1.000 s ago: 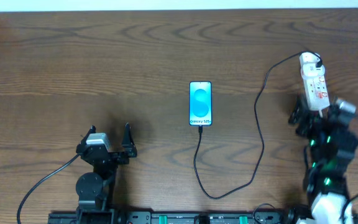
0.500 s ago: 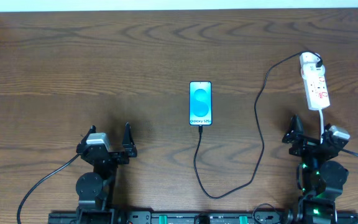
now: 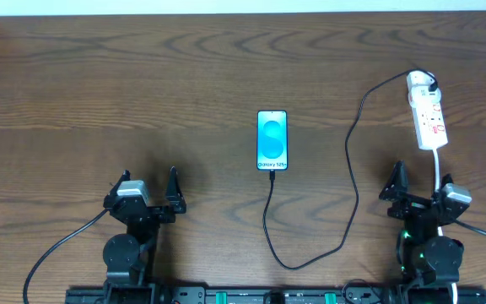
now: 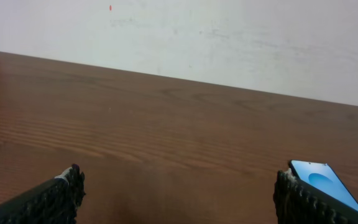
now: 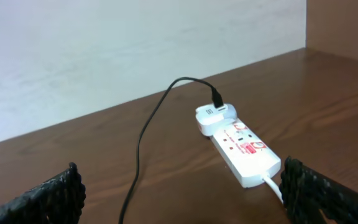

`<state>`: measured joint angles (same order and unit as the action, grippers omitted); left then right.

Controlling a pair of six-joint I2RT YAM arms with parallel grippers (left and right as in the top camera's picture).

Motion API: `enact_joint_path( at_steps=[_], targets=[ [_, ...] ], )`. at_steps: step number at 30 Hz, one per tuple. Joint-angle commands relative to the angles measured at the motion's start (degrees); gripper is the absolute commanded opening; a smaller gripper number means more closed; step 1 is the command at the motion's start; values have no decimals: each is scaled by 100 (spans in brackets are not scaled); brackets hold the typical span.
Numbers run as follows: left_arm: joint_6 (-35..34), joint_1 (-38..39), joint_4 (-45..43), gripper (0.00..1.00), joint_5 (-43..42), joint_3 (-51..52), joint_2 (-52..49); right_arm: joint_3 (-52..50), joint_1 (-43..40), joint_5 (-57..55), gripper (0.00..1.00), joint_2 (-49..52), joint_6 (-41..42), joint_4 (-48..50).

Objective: Plug charger to phone and switch on socket

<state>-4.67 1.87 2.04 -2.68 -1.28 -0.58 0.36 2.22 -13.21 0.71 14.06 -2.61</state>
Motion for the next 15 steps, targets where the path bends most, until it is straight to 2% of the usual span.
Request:
enact_joint_path(
  at_steps=[1,7,15],
  targets=[
    [-33,-35,197,98,52,105,35,-4,221,-142,99,-44,-354,-35],
    [-33,-35,197,98,52,105,35,-4,422,699,99,-44,-1775,-103],
    [-33,-35,197,98,52,105,35,-4,426,782,99,-44,-1729,-114]
  ],
)
